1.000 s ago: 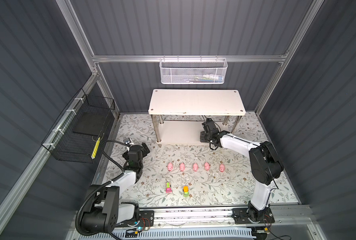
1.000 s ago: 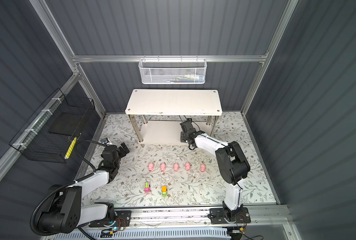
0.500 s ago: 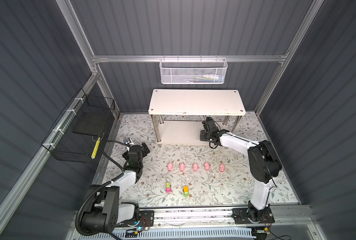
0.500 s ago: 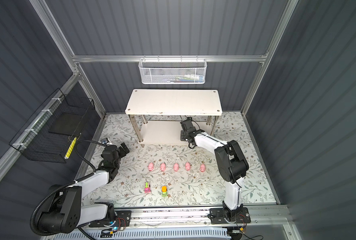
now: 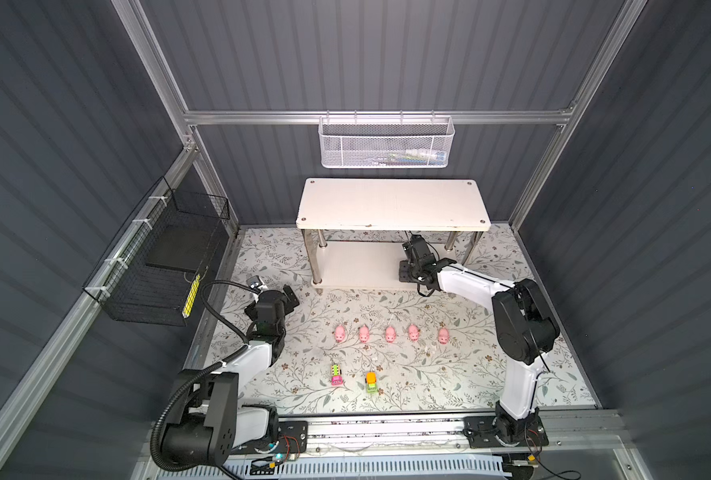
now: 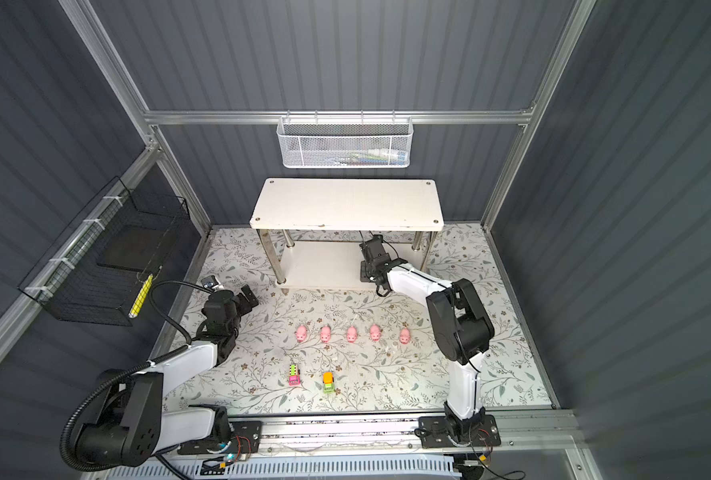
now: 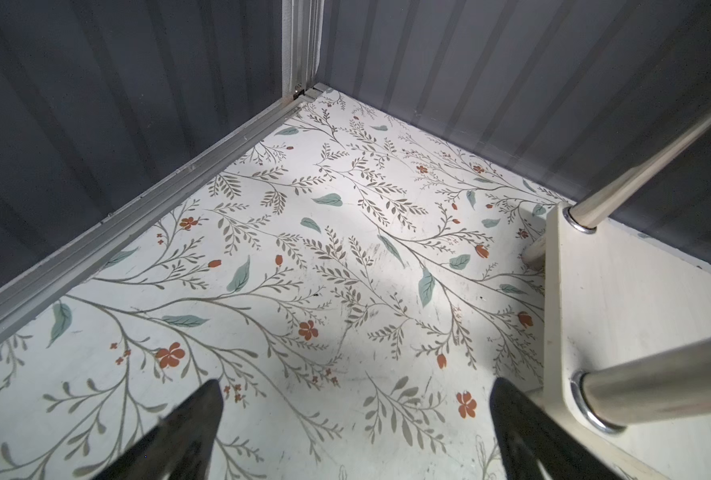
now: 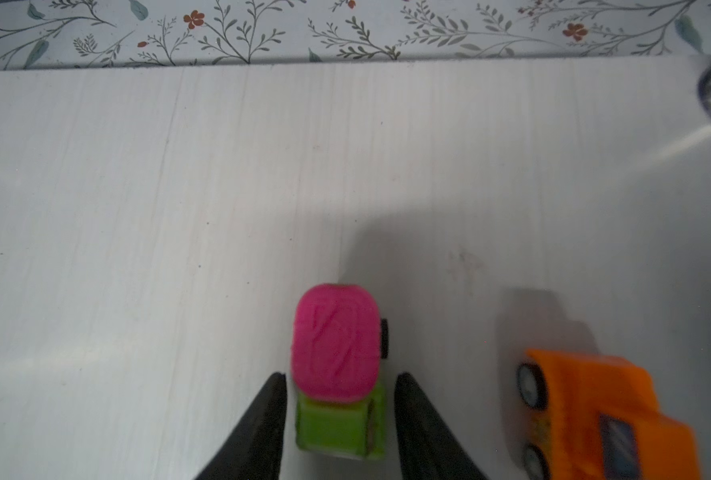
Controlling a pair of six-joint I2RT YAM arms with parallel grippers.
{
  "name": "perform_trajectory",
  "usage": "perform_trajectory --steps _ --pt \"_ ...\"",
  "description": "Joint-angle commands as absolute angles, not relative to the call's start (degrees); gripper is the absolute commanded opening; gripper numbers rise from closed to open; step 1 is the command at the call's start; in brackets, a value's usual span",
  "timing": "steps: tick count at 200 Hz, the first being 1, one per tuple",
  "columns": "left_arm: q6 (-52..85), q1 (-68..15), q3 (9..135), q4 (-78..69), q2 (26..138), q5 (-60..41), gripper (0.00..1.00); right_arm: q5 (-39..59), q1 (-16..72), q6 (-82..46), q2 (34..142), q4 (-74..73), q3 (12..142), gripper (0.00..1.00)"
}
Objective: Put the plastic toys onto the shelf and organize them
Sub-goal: 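Lower the pink-and-green car beside the orange car and open the right gripper, then withdraw the right gripper over the pigs while the left gripper approaches the striped car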
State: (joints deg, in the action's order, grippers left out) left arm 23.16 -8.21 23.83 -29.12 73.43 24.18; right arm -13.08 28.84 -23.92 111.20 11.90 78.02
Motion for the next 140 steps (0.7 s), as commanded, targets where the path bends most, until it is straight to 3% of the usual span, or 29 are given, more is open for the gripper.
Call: perform_trajectory --steps 1,140 --pt "22.49 -8.52 25.39 -28.13 74.09 25.06 1.0 -12.98 28.6 -23.62 111.22 13.0 79.38 0.47" --pt "22.38 -8.52 25.14 -28.16 73.74 25.45 1.0 -6.63 29.68 -25.28 95.72 6.28 65.1 0.59"
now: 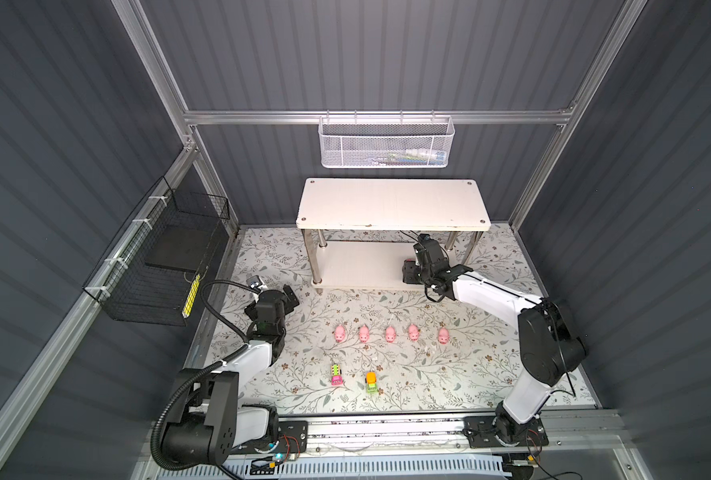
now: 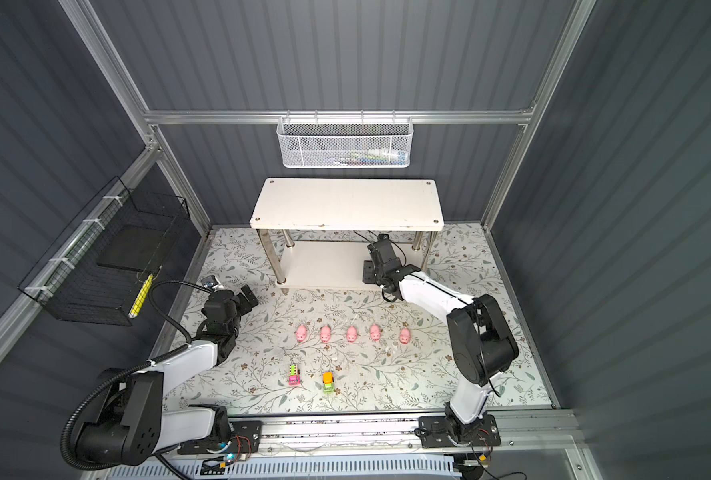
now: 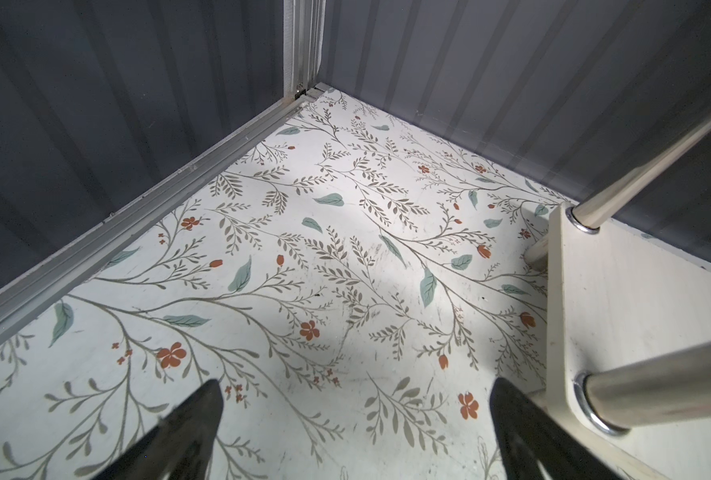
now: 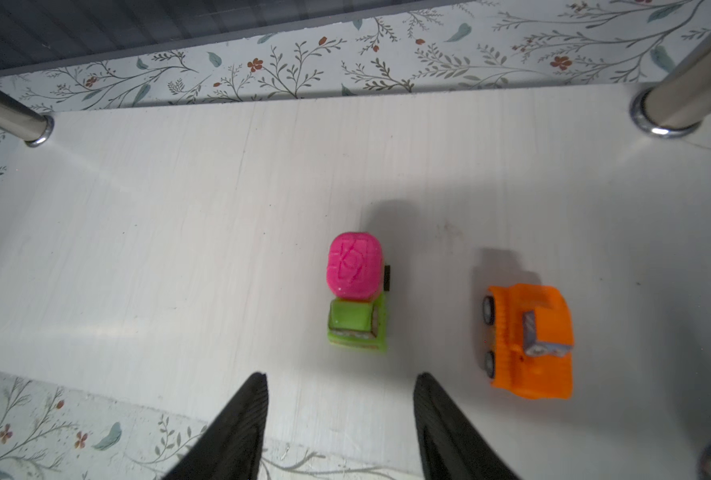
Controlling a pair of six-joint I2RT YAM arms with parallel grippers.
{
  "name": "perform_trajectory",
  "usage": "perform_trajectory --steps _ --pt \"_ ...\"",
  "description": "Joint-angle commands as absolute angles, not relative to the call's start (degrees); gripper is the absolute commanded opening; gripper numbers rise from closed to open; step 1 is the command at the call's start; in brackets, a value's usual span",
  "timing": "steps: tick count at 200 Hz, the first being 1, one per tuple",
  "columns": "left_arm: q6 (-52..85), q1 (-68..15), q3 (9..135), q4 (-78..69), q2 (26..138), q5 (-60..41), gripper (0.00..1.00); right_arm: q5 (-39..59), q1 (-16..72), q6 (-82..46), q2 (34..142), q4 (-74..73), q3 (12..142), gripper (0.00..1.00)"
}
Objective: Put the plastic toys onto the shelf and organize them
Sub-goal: 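Withdraw the right gripper over the pigs while the left gripper approaches the striped car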
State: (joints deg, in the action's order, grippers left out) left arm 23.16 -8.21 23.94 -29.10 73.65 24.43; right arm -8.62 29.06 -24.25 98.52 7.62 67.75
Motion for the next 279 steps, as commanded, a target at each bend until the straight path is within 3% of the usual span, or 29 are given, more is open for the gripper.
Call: perform_trajectory --steps 1,122,183,233,279 --pt "22.35 -8.53 25.14 -28.14 73.74 25.42 1.0 -6.61 29.69 -25.25 95.63 6.22 64.9 0.59" --pt "21.62 -10.94 25.05 -26.92 70.15 26.44 1.0 -9.89 44.69 -28.54 74.73 2.45 44.24 0.62" --pt "24.05 -13.66 25.29 -22.5 67.5 26.77 1.0 -11.48 54.6 -31.07 70.99 11.42 41.66 0.64" --pt "32.71 -23.72 26.36 -5.05 55.21 26.2 0.99 -22.97 53.45 -31.5 63.56 15.22 40.78 0.66" --pt "38.63 -36.47 29.06 13.28 45.2 29.29 0.96 -18.63 42.79 -32.15 57.47 16.98 39.72 0.68"
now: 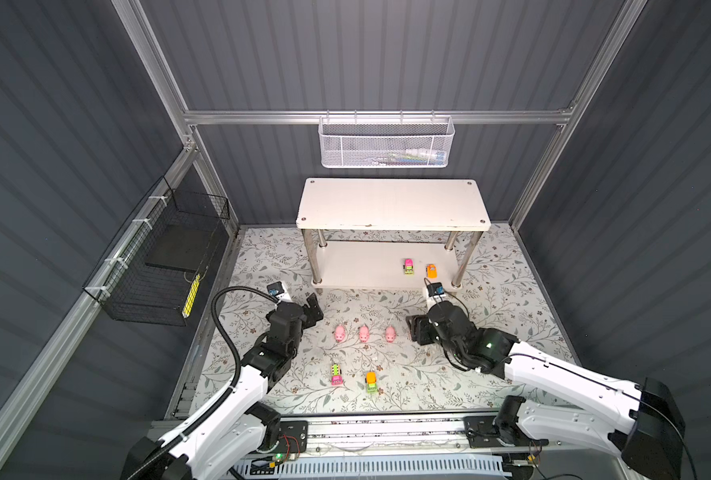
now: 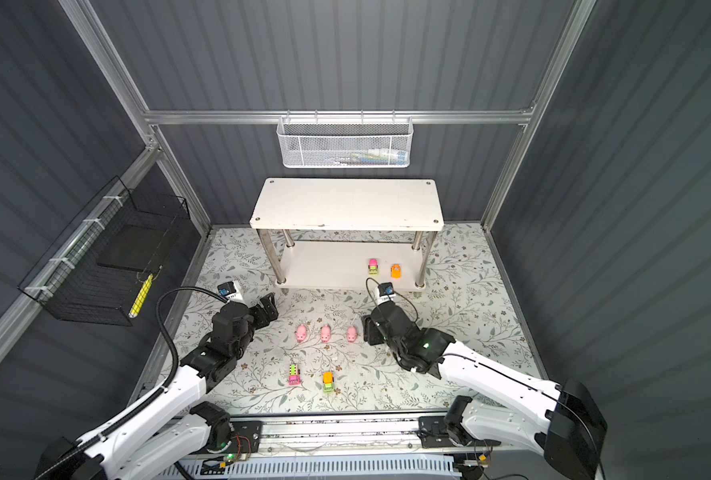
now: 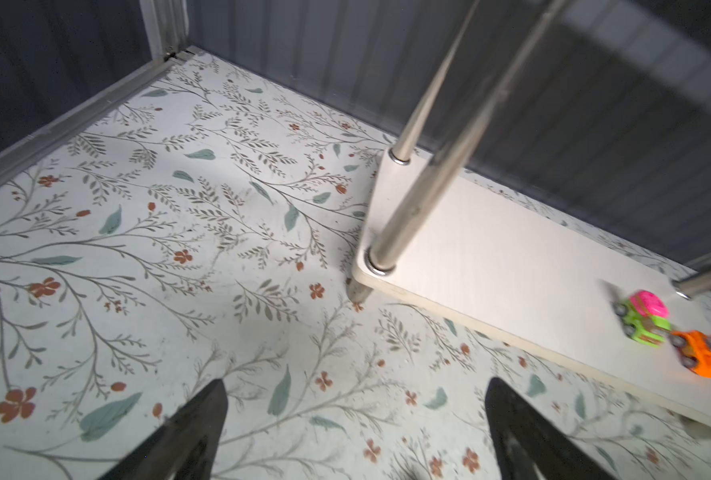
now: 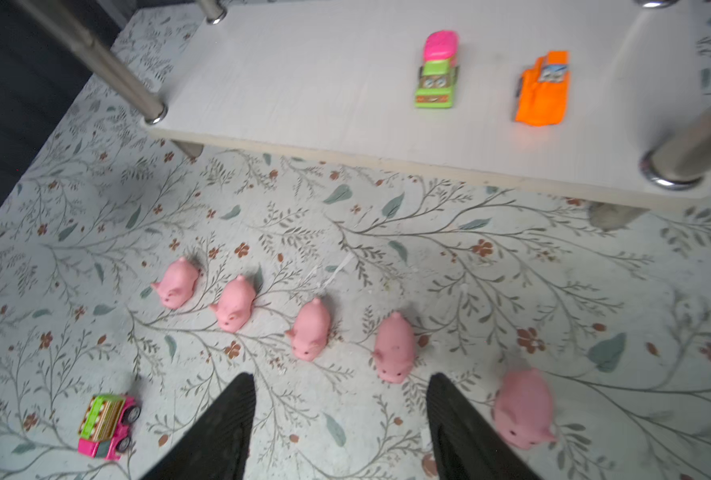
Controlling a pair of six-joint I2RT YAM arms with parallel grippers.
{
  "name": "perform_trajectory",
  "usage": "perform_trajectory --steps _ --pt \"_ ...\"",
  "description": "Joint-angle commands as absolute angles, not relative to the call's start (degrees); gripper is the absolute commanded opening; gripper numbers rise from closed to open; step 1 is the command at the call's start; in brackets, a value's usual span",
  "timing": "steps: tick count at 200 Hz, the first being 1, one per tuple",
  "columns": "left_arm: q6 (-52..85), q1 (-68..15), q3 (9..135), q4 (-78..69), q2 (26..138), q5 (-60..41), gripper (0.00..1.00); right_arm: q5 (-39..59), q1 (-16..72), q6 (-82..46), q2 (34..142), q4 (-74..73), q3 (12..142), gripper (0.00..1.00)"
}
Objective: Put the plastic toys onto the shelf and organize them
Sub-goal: 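Withdraw the right gripper over the pigs while the left gripper approaches the striped car, then lower the left gripper around the pink-and-lime striped toy car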
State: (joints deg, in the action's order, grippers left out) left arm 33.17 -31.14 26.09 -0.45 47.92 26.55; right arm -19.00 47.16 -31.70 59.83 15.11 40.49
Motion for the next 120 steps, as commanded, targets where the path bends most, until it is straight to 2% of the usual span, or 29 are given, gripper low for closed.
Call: perform_trajectory --steps 1,27,53,72,120 --pt "38.87 -36.78 29.12 13.72 45.15 29.45 0.96 -18.59 42.66 -32.12 57.43 16.97 39.68 0.68" --pt "44.26 -46.01 30.21 22.09 46.28 33.29 0.96 -16.86 37.94 -29.87 56.1 16.43 39.36 0.68" --pt "52.6 -59.38 32.8 30.38 52.55 41.66 0.97 -15.3 35.94 -28.41 56.68 15.16 39.1 0.69" --pt "59.84 -66.22 35.09 35.44 57.59 44.39 0.98 -13.47 35.09 -28.19 57.21 14.0 38.39 0.7" --pt "71.73 -72.73 36.13 40.36 65.06 45.09 0.98 -10.71 34.13 -28.44 57.42 11.35 35.35 0.71"
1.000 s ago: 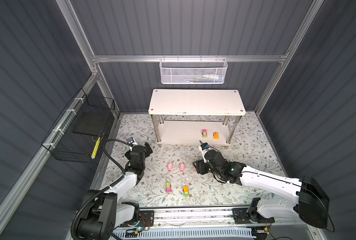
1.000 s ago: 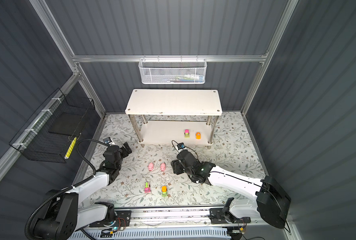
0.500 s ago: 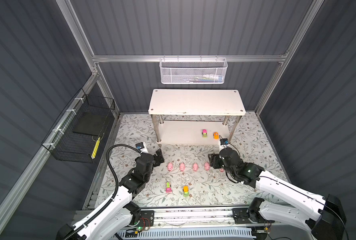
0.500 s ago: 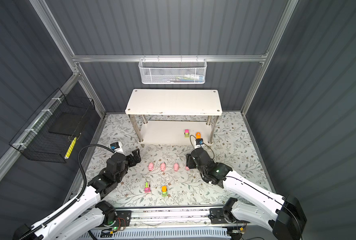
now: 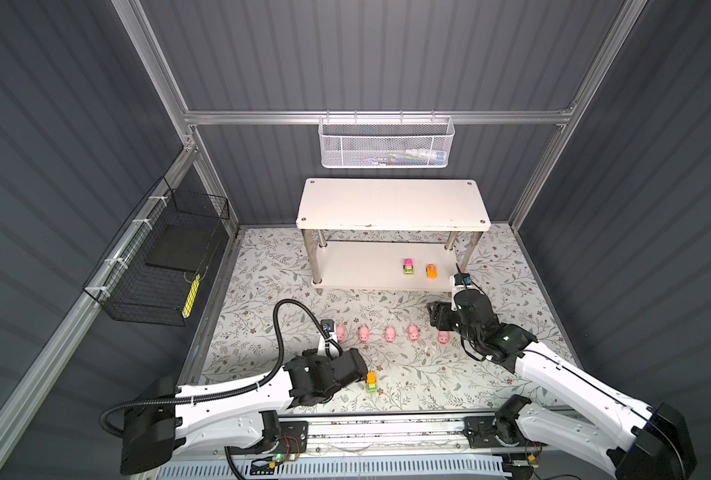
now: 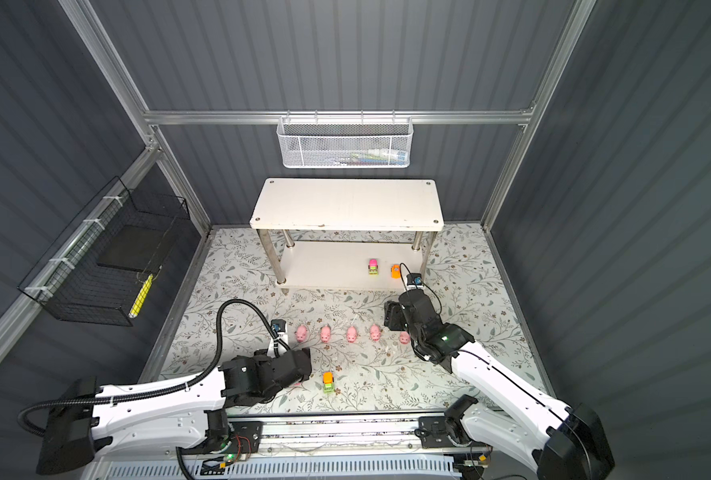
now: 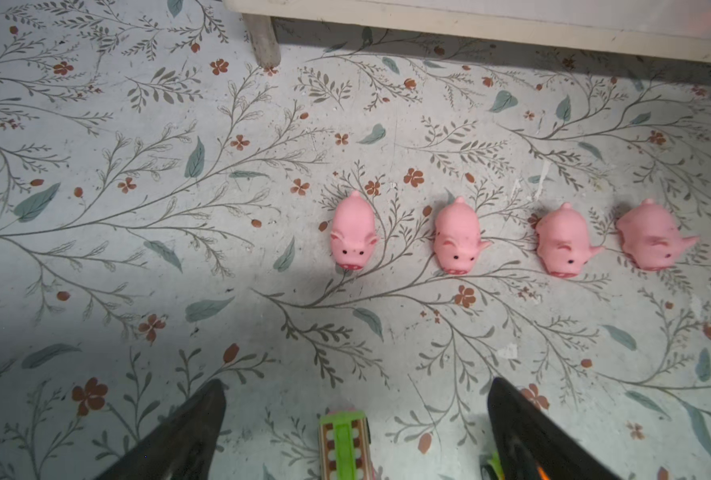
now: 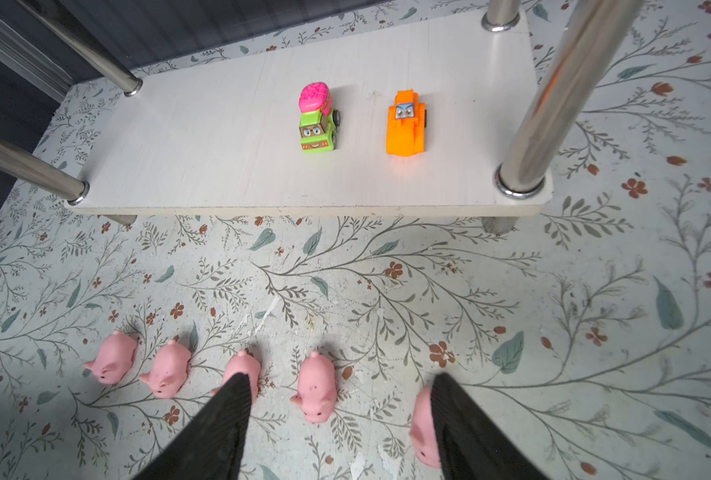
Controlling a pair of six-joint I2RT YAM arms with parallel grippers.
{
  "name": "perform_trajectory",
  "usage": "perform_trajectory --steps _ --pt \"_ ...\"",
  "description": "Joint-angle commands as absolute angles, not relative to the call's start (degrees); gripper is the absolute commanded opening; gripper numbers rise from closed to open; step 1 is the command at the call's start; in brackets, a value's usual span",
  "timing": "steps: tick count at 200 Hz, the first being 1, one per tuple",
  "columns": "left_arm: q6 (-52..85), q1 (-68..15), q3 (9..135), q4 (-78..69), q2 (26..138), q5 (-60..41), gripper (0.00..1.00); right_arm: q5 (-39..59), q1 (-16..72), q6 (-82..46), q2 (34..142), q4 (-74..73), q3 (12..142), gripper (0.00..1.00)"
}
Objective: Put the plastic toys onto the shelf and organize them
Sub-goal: 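Lower the left gripper around the pink-and-lime striped toy car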
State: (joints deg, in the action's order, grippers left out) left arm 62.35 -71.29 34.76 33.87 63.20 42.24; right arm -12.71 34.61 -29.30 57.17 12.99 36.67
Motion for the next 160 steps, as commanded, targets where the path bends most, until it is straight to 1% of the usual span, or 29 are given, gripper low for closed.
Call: perform_trajectory --steps 1,24,55,92,124,148,160 --pt "71.86 -72.8 36.08 40.35 65.18 45.04 0.98 -10.71 34.16 -28.41 57.41 11.3 35.25 0.71" --pt "74.42 -73.54 34.81 39.95 66.85 43.9 0.98 -10.13 33.63 -28.09 57.48 10.6 33.97 0.71" --pt "75.07 -74.69 32.7 35.61 68.52 41.71 0.97 -8.42 32.47 -28.39 58.5 8.85 32.61 0.71" --pt "77.29 -76.08 33.59 37.19 73.14 39.05 0.92 -6.41 31.52 -28.03 60.83 7.41 32.34 0.72" --pt "77.42 -76.5 34.46 37.28 75.21 38.17 0.85 -5.31 30.95 -27.72 62.35 6.44 32.41 0.71" --pt "77.55 -76.55 34.02 36.34 75.67 36.99 0.84 -4.63 30.45 -27.62 62.93 6.11 32.13 0.72" --pt "77.22 -76.57 33.85 35.49 75.84 36.66 0.82 -4.43 30.26 -27.66 63.09 5.76 31.78 0.72"
